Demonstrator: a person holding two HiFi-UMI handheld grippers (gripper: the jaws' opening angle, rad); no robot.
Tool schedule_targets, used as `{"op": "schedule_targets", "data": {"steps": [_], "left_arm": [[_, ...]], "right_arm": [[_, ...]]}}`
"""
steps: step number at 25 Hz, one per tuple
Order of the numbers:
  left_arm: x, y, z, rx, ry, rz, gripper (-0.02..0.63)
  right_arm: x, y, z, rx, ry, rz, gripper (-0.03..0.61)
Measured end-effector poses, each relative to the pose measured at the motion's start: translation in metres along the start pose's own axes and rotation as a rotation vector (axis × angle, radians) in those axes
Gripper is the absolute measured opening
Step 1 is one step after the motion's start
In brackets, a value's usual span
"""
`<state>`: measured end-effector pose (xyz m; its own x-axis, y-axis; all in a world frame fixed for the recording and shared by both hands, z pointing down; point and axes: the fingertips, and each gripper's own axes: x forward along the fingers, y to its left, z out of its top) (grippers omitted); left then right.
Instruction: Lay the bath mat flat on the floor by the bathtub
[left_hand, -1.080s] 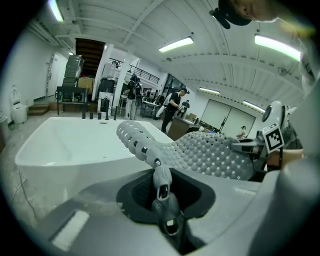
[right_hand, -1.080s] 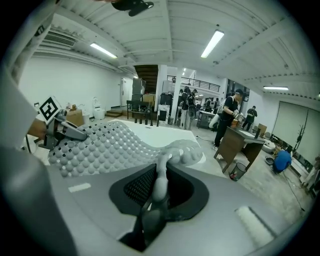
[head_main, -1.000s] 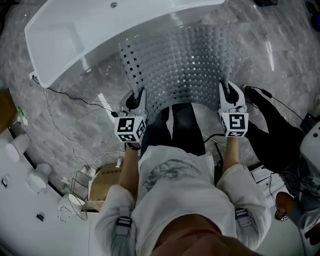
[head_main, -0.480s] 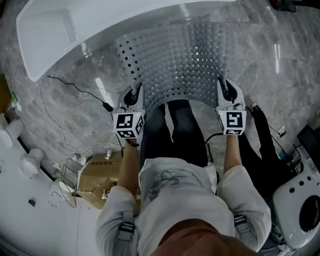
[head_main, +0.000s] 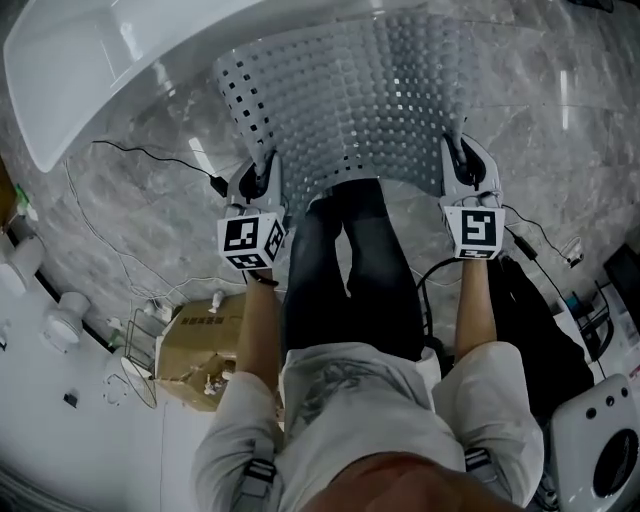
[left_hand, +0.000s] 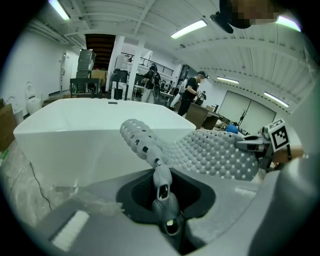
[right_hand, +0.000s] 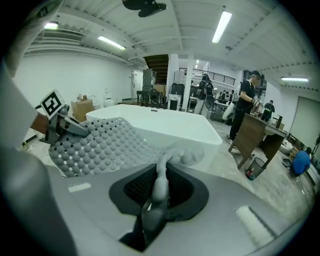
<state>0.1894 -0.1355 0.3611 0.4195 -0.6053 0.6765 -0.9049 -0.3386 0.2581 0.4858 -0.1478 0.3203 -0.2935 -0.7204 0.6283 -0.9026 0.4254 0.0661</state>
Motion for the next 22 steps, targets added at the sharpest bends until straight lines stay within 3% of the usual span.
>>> {"op": "schedule_targets", "data": {"steps": [13, 22], "left_arm": [[0.045, 0.052, -0.062, 0.066, -0.037, -0.014, 0.061], [0.083, 0.083, -0.124, 0.059, -0.028, -0.011, 0.061]], "right_arm": [[0.06, 0.038, -0.058, -0.034, -0.006, -0.031, 0.057], [0.106, 0.052, -0.116, -0.054, 0.003, -0.026, 0.058]]}}
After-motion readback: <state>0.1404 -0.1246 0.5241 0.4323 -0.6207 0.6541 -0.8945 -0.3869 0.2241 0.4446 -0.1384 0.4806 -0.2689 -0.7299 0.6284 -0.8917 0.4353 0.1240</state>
